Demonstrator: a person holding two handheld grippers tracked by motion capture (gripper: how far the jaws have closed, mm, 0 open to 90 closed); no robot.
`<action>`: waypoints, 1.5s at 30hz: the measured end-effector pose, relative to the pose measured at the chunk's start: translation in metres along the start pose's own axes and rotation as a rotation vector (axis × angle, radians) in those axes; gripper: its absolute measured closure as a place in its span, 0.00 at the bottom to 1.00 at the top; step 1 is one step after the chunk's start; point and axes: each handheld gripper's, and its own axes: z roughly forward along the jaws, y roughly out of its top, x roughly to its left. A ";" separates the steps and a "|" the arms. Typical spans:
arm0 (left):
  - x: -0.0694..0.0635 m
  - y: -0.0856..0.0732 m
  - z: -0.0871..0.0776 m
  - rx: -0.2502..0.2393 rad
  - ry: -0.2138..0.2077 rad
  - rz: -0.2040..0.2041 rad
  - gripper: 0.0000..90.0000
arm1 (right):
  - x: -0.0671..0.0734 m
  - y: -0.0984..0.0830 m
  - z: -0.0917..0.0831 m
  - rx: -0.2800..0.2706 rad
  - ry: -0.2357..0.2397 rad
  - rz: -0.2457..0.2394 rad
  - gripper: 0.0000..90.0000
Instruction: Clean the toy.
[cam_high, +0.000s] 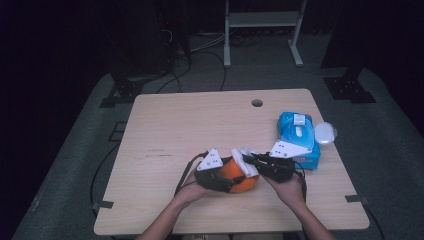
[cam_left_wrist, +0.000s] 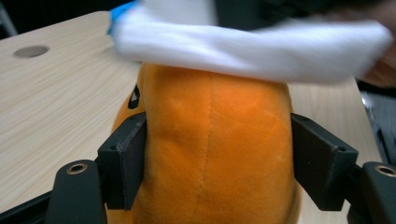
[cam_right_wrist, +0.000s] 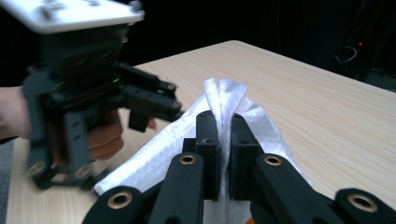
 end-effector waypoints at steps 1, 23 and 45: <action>-0.003 0.001 0.001 0.009 -0.006 0.021 0.29 | -0.001 0.000 0.000 0.005 0.001 0.003 0.94; 0.002 0.000 0.001 -0.012 0.014 -0.026 0.30 | 0.010 0.005 -0.002 0.034 0.012 -0.036 0.93; 0.026 -0.012 -0.008 -0.032 -0.099 -0.035 0.09 | -0.014 -0.009 -0.008 0.029 -0.007 0.046 0.93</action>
